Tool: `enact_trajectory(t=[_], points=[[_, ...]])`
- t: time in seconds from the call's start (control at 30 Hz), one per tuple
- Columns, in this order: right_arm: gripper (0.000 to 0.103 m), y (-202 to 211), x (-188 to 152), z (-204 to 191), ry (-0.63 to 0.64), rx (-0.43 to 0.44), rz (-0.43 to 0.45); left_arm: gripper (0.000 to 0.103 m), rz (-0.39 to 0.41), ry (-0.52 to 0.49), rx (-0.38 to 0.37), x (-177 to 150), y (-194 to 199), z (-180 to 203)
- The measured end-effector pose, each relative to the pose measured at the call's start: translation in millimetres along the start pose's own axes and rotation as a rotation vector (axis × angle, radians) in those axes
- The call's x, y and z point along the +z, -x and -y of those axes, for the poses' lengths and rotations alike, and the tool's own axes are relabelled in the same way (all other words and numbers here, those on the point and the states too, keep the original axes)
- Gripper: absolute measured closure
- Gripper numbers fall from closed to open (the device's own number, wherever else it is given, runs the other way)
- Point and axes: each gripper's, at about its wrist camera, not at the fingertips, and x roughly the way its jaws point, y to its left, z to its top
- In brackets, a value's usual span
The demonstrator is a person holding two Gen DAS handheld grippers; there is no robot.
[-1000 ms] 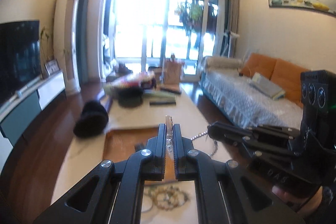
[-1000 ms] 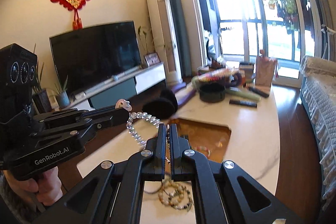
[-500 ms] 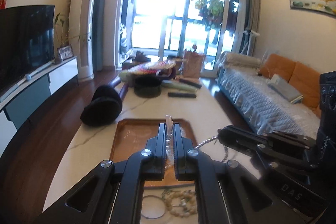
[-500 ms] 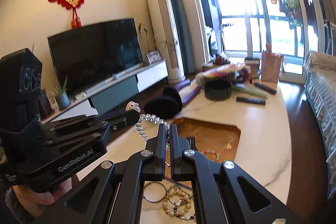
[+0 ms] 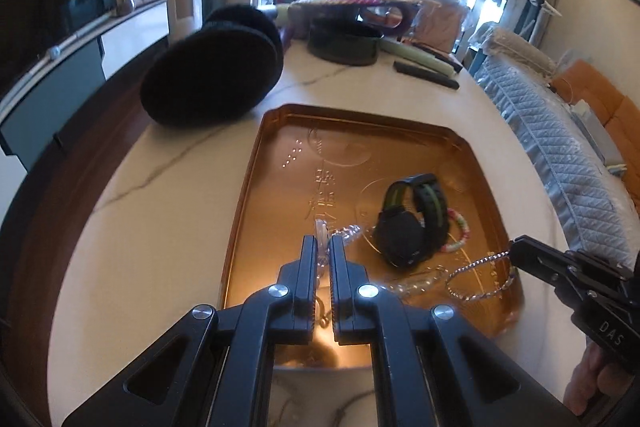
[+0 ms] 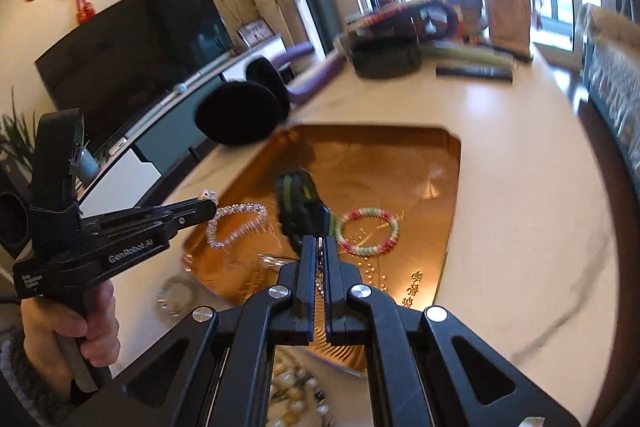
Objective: Organize jewelry
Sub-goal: 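Lower the silver chain bracelet onto the copper tray and open the right gripper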
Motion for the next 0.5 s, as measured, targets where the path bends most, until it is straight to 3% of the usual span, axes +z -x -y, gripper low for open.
enact_trajectory(t=[0.13, 0.2, 0.23, 0.3, 0.33, 0.37, 0.5], points=[[0.1, -22, 1, 11, -0.021, -0.006, -0.023, 0.097, -0.027, 0.011, 0.0, -1, -13, -3], [0.1, -28, 2, 15, -0.02, -0.016, -0.027, 0.097, -0.03, 0.004, 0.036, -4, -13, -1], [0.099, -31, 2, 19, -0.031, -0.021, -0.033, 0.092, -0.025, 0.004, 0.057, -3, -11, -2], [0.093, -34, 1, 29, -0.078, -0.008, -0.058, 0.055, -0.035, -0.017, 0.043, -7, -1, 0], [0.082, -35, 1, 36, -0.105, -0.003, -0.073, 0.026, -0.028, -0.036, 0.013, -10, 3, 2], [0.068, -33, 0, 42, -0.128, -0.003, -0.079, 0.021, 0.002, -0.08, -0.019, -16, 11, 11], [0.064, -13, 3, 54, -0.152, -0.017, -0.051, 0.021, 0.028, -0.332, -0.049, -34, 17, 51]])
